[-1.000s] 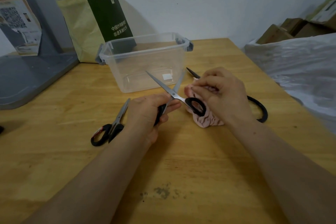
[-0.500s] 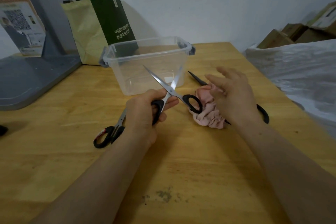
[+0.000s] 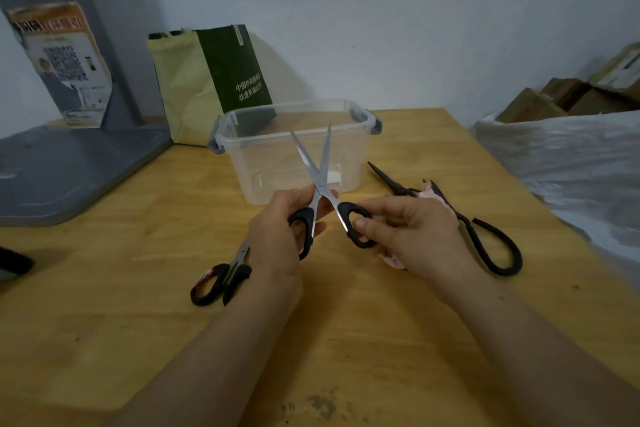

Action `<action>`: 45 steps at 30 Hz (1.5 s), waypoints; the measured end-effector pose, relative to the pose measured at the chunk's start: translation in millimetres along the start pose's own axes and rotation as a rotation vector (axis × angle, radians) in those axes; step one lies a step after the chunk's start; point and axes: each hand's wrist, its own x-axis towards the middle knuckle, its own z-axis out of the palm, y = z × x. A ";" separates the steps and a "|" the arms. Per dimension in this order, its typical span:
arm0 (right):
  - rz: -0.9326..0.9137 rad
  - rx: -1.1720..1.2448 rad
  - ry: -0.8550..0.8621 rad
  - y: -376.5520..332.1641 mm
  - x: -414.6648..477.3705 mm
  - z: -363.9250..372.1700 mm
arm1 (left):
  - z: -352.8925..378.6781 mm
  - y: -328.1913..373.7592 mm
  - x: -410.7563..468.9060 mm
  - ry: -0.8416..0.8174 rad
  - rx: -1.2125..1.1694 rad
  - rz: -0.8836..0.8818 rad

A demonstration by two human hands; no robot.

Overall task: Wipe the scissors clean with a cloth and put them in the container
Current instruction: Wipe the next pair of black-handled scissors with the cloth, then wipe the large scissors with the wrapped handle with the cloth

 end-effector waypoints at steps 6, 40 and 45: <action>0.031 0.073 -0.051 -4.3 -3.0 0.9 | -1.2 -1.7 0.7 -0.037 0.039 0.068; -0.109 -0.075 0.016 2.7 -5.5 9.5 | -53.8 9.0 -1.6 -0.029 1.823 -0.117; -0.093 -0.038 0.036 3.1 -4.2 7.3 | -50.5 10.6 4.8 -0.005 1.798 -0.196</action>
